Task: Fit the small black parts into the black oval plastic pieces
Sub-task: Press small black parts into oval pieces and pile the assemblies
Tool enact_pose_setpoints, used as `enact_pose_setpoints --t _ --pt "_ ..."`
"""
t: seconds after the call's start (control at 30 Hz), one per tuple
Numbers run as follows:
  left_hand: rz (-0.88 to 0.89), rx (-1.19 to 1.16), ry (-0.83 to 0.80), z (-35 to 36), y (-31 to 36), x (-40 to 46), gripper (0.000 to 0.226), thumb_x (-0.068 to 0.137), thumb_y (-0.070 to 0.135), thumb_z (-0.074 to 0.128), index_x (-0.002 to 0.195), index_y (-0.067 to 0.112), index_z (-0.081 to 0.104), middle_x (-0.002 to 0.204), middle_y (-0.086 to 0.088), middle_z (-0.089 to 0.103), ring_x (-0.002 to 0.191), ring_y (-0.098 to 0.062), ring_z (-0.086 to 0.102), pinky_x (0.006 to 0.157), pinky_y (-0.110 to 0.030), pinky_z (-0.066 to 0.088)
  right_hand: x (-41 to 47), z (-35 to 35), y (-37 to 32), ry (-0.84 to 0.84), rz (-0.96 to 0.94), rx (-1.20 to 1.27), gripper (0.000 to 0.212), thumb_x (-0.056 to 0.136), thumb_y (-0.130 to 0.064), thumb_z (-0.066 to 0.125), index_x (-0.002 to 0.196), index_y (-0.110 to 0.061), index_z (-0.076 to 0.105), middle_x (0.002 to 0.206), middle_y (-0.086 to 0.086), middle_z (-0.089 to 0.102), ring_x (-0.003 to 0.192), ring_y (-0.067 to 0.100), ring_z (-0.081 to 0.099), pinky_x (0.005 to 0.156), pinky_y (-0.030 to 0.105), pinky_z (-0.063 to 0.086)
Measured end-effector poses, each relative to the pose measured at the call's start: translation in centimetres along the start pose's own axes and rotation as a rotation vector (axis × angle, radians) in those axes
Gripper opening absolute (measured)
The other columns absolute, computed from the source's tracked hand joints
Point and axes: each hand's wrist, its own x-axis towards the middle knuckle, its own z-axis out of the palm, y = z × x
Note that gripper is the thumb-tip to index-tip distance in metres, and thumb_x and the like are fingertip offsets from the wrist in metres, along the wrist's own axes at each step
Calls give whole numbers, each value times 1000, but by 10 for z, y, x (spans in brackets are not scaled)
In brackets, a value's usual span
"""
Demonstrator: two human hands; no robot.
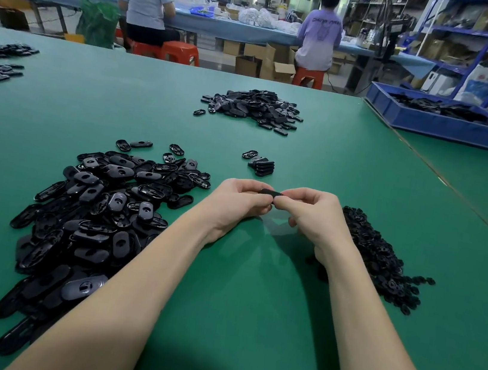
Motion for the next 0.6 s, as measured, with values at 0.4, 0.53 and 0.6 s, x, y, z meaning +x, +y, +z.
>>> enact_pose_setpoints --t 0.4,0.53,0.6 --pt "3 15 107 5 1 0 12 89 -4 68 92 7 70 89 -13 70 76 -17 67 79 -22 57 0 9 3 89 -117 -70 12 73 -23 83 72 -21 71 53 -17 64 44 -5 53 49 11 40" --pt "169 274 71 -9 11 -1 22 92 -2 65 110 10 63 85 -13 74 70 -16 67 81 -30 59 -2 16 2 74 -52 142 10 83 -19 80 87 -21 71 57 -15 67 43 2 53 45 16 41" --pt "267 469 78 -17 19 -1 21 91 4 69 108 15 65 83 -7 76 73 -16 68 84 -34 59 -3 21 -1 80 -51 204 12 85 -19 78 92 -23 70 56 -16 66 42 3 52 44 17 40"
